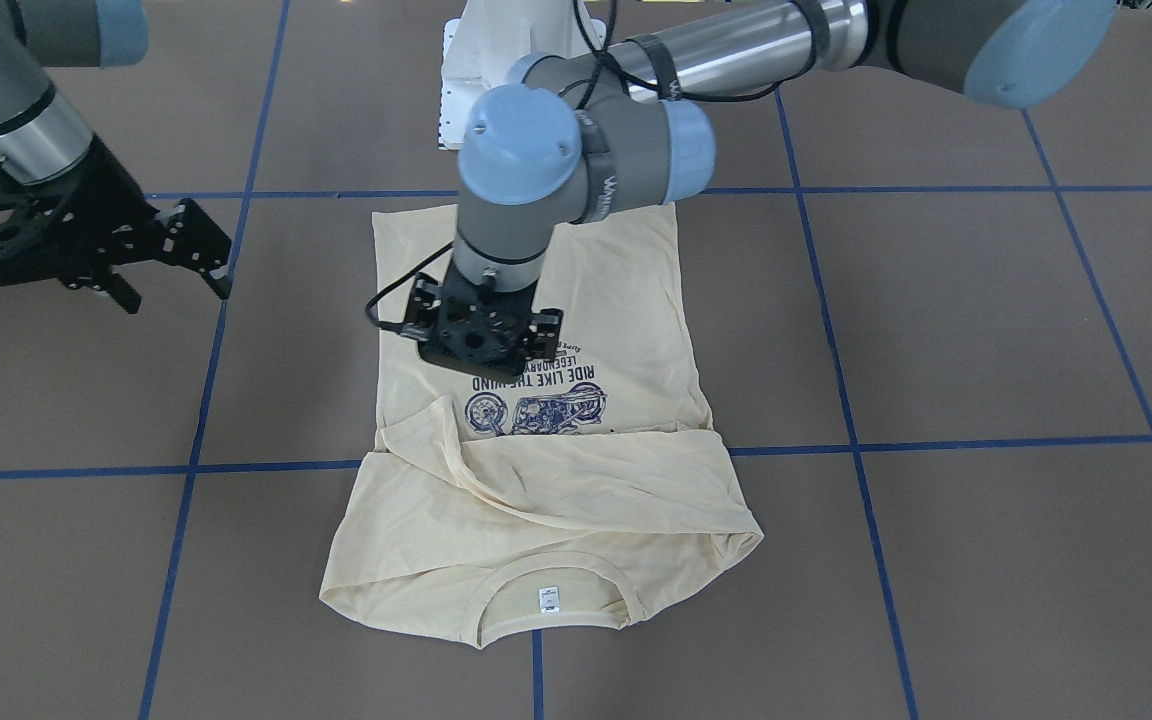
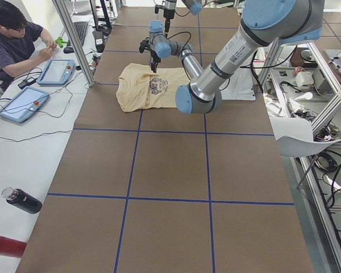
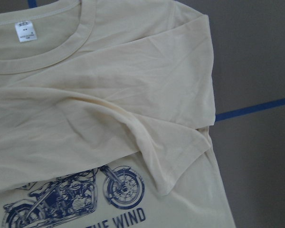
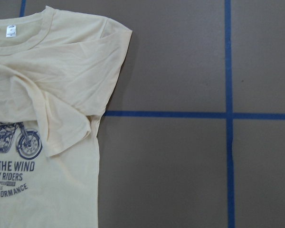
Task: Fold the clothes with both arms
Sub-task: 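Release the sleeve and withdraw the left gripper while the right gripper lowers, then grasp the two hem corners nearest the robot with both grippers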
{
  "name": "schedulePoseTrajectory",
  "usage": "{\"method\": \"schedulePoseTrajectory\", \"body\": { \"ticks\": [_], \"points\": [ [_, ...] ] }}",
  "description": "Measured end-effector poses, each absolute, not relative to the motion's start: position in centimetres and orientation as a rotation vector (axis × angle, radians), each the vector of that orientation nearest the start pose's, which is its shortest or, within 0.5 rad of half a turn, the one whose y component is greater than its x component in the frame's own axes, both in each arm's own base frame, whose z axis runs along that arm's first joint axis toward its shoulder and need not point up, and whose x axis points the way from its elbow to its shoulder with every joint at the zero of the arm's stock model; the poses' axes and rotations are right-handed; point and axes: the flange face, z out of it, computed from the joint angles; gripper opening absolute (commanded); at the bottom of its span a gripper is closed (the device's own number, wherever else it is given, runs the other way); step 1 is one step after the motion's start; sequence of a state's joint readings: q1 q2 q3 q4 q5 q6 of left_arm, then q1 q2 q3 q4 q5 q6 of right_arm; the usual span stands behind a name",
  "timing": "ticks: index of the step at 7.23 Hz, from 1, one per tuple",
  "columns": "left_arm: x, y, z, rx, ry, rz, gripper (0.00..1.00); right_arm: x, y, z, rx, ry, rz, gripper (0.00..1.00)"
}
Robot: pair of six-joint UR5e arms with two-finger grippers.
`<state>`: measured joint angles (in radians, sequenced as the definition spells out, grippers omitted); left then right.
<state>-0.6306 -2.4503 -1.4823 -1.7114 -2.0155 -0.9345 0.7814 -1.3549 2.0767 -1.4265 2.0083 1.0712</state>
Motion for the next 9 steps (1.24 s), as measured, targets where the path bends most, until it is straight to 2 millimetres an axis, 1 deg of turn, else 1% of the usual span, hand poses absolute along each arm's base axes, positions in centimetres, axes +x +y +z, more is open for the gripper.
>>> {"method": "schedulePoseTrajectory", "body": {
  "ticks": [1,2,3,4,5,6,7,8,9],
  "points": [
    [50.9,-47.7,16.5,0.233,0.982,0.230,1.00,-33.8,-39.7,29.7,0.173,-0.917,0.088,1.00],
    [48.2,-44.3,19.5,0.253,0.979,0.254,1.00,-36.8,-35.9,29.6,0.171,-0.902,0.097,1.00],
    [46.5,-40.8,22.3,0.264,0.968,0.270,1.00,-38.8,-32.1,29.6,0.164,-0.897,0.107,1.00],
    [45.7,-37.5,25.1,0.267,0.958,0.260,1.00,-40.2,-28.5,29.8,0.154,-0.893,0.120,1.00],
    [45.7,-34.6,27.4,0.239,0.969,0.224,1.00,-41.3,-25.9,29.9,0.155,-0.887,0.132,1.00],
    [46.4,-32.0,29.0,0.195,0.982,0.177,0.93,-42.0,-24.3,30.1,0.162,-0.881,0.140,1.00],
    [47.5,-29.7,30.0,0.146,0.987,0.118,0.81,-42.4,-23.6,30.2,0.166,-0.878,0.142,1.00],
    [48.6,-27.9,30.5,0.096,0.988,0.063,0.72,-42.5,-23.3,30.2,0.168,-0.877,0.143,1.00],
    [49.3,-26.9,30.8,0.067,0.985,0.033,0.64,-42.6,-23.2,30.2,0.169,-0.877,0.142,1.00]
  ]
}}
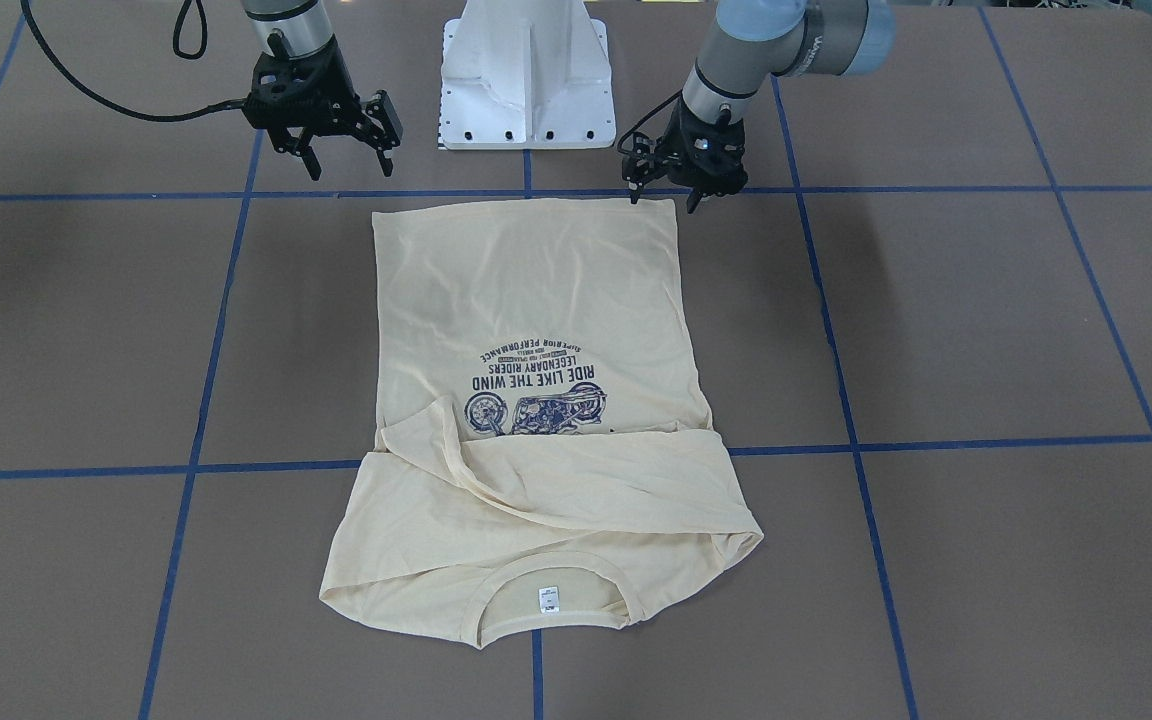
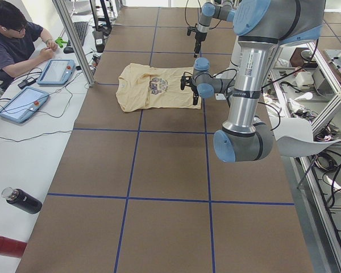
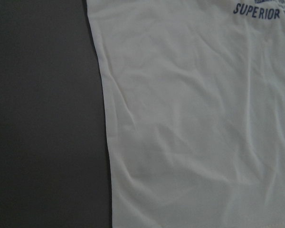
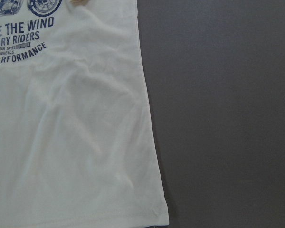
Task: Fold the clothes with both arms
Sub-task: 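Grasp the two hem corners nearest the robot with both grippers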
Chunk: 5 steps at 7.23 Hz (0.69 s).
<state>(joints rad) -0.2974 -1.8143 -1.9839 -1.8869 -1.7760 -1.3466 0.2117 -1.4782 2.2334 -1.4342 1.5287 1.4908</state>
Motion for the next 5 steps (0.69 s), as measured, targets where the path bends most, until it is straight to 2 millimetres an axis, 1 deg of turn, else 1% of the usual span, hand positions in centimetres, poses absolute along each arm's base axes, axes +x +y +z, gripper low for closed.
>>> {"method": "schedulePoseTrajectory", "body": {
  "ticks": [1,2,4,5],
  "points": [
    [49.6,-26.5,31.1,0.058,0.979,0.021,0.61,-42.6,-23.2,30.2,0.170,-0.877,0.142,1.00],
    [50.0,-26.2,31.5,0.053,0.970,0.018,0.61,-42.6,-23.2,30.2,0.170,-0.877,0.142,1.00],
    [50.8,-25.6,32.3,0.043,0.953,0.029,0.54,-42.6,-23.2,30.2,0.169,-0.877,0.142,1.00],
    [51.1,-25.5,32.7,0.040,0.946,0.033,0.53,-42.6,-23.2,30.2,0.170,-0.877,0.142,1.00]
  ]
}}
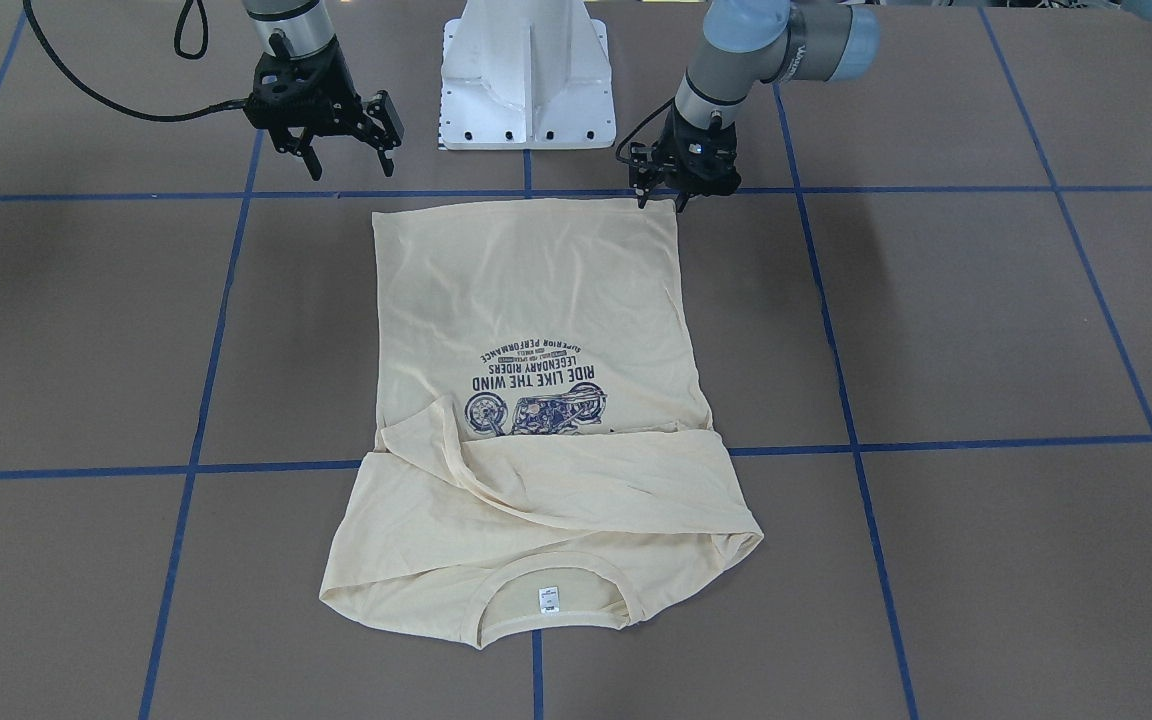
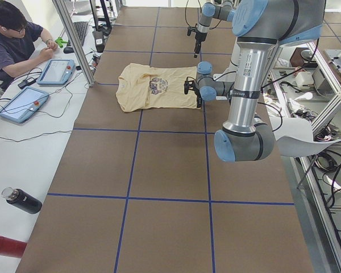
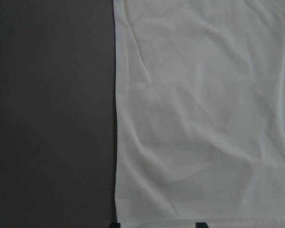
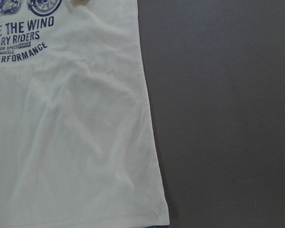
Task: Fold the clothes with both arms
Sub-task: 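Grasp the two hem corners nearest the robot with both grippers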
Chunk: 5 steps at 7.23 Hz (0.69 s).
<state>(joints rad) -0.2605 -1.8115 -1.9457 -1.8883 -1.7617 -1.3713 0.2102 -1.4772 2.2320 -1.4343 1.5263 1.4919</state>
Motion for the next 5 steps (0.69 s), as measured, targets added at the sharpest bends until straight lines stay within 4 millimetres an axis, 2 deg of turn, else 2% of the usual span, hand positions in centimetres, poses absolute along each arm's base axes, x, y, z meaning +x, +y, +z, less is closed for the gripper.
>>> {"method": "schedulePoseTrajectory", "body": {
  "ticks": [1,2,3,5],
  "points": [
    [51.33,-25.38,33.01,0.038,0.939,0.035,0.47,-42.65,-23.18,30.19,0.169,-0.877,0.142,1.00],
    [51.51,-25.30,33.30,0.035,0.933,0.037,0.26,-42.65,-23.18,30.19,0.169,-0.877,0.142,1.00],
    [51.60,-25.24,33.42,0.034,0.930,0.037,0.00,-42.65,-23.18,30.19,0.170,-0.877,0.142,1.00],
    [51.54,-25.21,33.26,0.034,0.932,0.039,0.00,-42.66,-23.18,30.21,0.170,-0.876,0.142,1.00]
  ]
}}
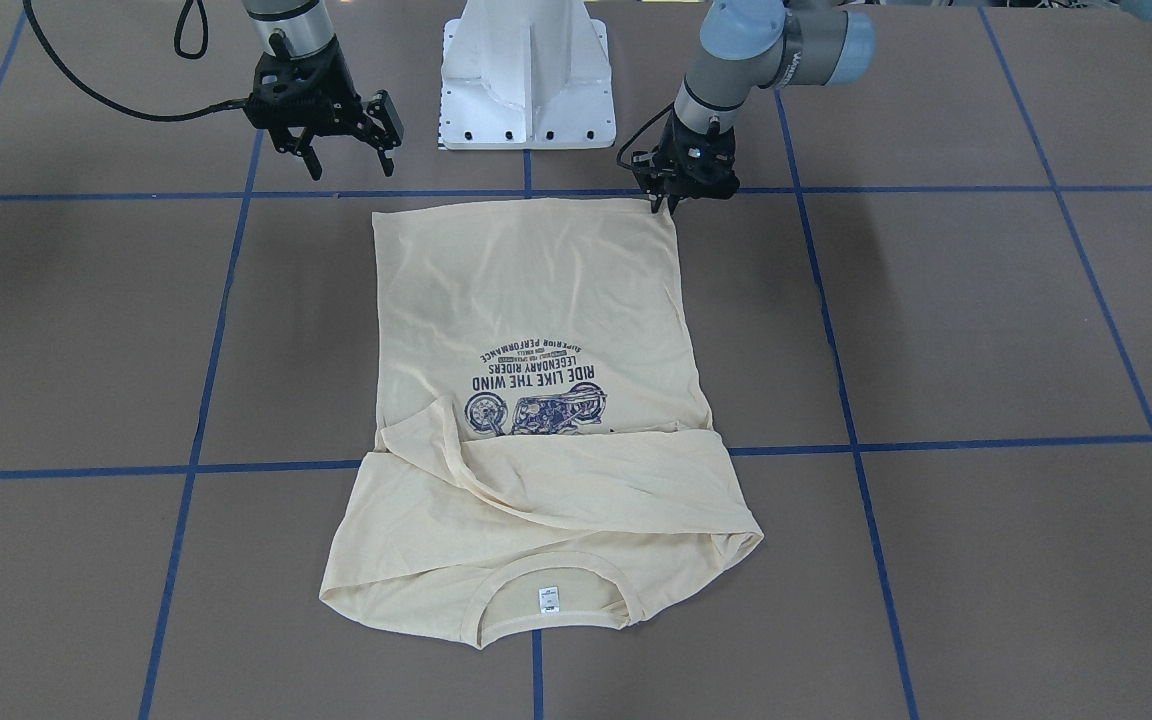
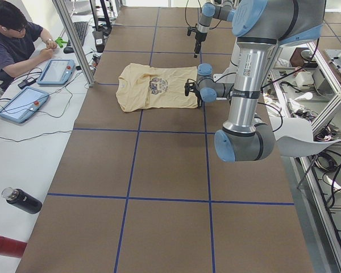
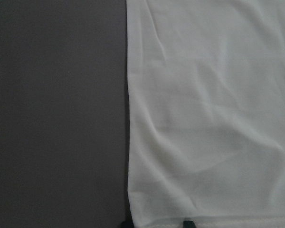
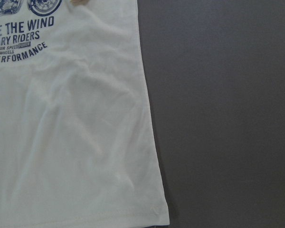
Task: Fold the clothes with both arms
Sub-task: 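Grasp the two hem corners nearest the robot with both grippers, then shift the right gripper inward along the hem and tighten both grips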
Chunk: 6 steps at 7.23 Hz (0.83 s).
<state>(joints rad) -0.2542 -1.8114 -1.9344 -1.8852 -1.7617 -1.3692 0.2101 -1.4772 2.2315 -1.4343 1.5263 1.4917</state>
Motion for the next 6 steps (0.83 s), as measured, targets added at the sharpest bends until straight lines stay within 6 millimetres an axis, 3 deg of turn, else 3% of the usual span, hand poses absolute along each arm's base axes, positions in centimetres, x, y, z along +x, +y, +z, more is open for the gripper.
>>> {"method": "schedulePoseTrajectory", "body": {
  "ticks": [3,6],
  "points": [
    [51.3,-25.1,32.9,0.036,0.934,0.046,0.00,-43.9,-23.3,31.3,0.173,-0.851,0.142,0.97],
    [51.3,-25.1,32.6,0.034,0.939,0.049,0.00,-47.9,-23.0,32.8,0.204,-0.823,0.176,0.69]
  ]
}}
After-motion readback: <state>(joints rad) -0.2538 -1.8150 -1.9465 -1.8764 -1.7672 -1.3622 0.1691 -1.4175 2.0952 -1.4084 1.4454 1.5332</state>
